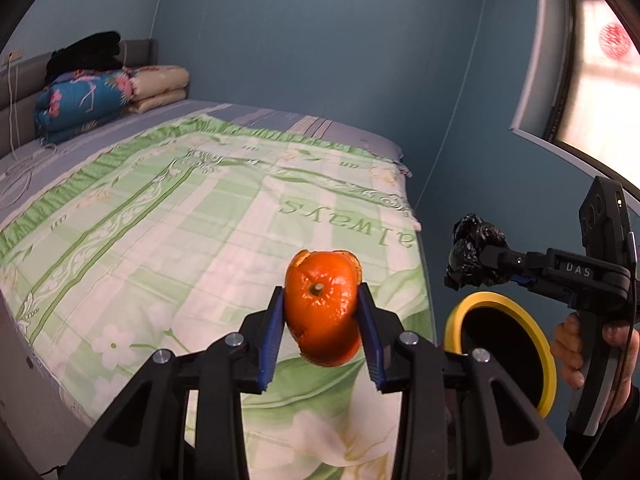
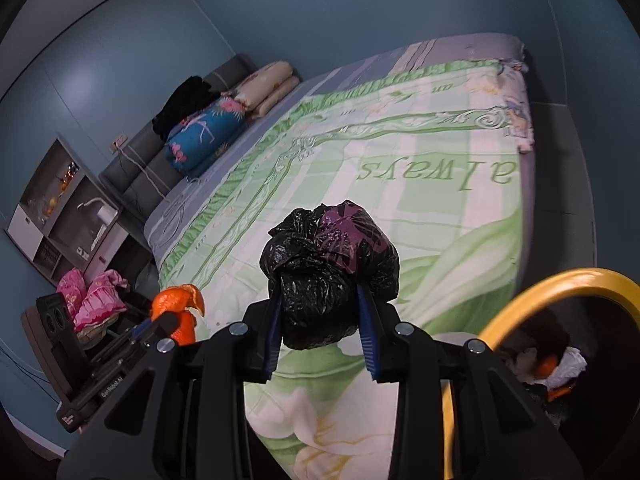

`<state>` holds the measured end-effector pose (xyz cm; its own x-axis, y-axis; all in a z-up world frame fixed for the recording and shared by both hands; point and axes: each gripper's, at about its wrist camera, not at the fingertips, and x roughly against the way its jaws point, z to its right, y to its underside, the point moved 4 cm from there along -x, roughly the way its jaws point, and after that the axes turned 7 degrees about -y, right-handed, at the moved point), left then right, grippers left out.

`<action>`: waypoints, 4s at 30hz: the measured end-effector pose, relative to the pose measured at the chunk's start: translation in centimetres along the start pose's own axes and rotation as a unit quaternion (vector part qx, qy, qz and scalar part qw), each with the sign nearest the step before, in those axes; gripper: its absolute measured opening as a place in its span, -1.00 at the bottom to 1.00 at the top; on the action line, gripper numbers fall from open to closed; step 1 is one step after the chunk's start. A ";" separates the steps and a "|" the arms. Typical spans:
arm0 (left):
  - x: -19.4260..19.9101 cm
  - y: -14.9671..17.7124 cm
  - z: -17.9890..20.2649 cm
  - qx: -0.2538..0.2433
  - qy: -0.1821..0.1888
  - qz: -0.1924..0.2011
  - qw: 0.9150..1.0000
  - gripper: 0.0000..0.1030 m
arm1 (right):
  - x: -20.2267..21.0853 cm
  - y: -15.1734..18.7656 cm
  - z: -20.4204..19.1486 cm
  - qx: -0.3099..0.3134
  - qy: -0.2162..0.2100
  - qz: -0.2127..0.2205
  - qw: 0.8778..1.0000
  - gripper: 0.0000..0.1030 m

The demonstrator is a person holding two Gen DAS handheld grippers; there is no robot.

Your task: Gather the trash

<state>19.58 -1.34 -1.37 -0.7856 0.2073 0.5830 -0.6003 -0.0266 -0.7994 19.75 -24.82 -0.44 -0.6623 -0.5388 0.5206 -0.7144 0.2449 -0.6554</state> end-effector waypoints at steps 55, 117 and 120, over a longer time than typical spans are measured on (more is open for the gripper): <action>-3.3 2.2 14.6 -0.037 0.073 -0.016 0.996 0.45 | 14.9 3.5 12.5 -0.088 0.140 0.136 0.977 0.17; 16.1 6.0 -0.6 0.036 -0.117 0.164 0.979 0.84 | 8.9 11.2 -9.5 0.123 0.145 0.191 0.963 0.85; 16.0 6.1 -0.6 0.036 -0.117 0.164 0.979 0.84 | 8.9 11.3 -9.5 0.122 0.146 0.190 0.963 0.85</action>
<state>3.41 2.40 3.03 -0.9454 -0.0524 0.3217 -0.3134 -0.1251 -0.9414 3.68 -19.20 1.96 -0.9265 -0.1895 0.3251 -0.3563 0.1637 -0.9199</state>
